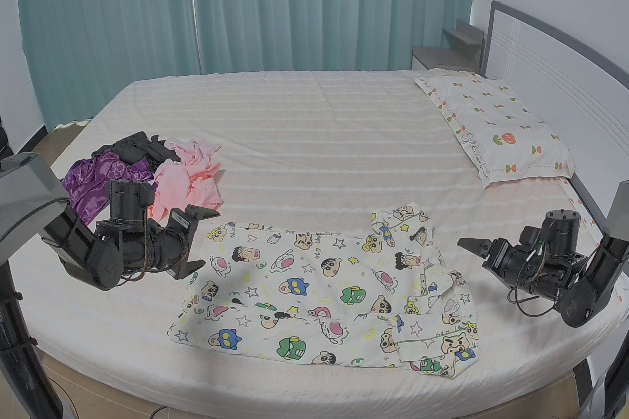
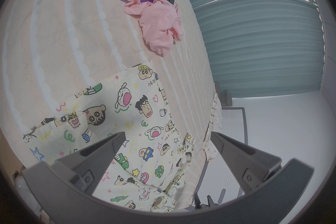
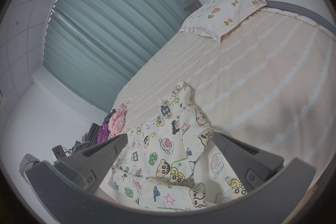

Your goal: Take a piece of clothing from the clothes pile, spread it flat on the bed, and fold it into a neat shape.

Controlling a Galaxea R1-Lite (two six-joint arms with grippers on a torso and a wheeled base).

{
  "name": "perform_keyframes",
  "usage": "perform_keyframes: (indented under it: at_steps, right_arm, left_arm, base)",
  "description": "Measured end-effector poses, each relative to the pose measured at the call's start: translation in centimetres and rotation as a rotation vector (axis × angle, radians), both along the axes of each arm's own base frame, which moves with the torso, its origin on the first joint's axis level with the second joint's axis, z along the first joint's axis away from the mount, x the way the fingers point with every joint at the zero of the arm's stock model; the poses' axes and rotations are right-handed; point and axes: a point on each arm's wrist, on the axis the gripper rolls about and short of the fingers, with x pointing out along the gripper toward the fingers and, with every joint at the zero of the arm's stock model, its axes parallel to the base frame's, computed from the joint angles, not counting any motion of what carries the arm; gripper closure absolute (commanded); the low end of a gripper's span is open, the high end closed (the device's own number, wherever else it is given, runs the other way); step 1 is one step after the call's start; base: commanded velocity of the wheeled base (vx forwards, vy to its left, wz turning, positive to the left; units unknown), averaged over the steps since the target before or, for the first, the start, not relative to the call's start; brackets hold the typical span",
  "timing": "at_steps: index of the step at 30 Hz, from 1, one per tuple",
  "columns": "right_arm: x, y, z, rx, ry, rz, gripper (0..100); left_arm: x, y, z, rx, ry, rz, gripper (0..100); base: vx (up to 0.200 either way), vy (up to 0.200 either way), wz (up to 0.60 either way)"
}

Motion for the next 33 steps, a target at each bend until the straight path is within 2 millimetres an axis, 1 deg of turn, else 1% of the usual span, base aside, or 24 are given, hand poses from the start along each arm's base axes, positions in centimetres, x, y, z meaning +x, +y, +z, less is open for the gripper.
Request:
perform_keyframes:
  at_steps: [6, 15, 28, 33]
  right_arm:
    - [0.01, 0.0, 0.01, 0.0, -0.001, 0.0, 0]
    - [-0.01, 0.05, 0.0, 0.0, 0.0, 0.002, 0]
    - [-0.1, 0.21, -0.02, -0.001, 0.002, 0.007, 0]
    - [-0.12, 0.29, -0.01, -0.001, 0.001, 0.01, 0]
  left_arm:
    - [0.04, 0.02, -0.02, 0.0, 0.0, 0.001, 0]
    - [-0.03, 0.02, -0.1, 0.001, 0.0, -0.009, 0]
    - [-0.1, -0.73, -0.16, 0.047, -0.023, -0.055, 0]
    - [-0.16, -0.82, -0.25, 0.05, -0.02, -0.059, 0]
  base:
    - [0.0, 0.2, 0.0]
    - [0.0, 0.0, 0.0]
    - [0.0, 0.0, 0.0]
    - [0.2, 0.0, 0.0]
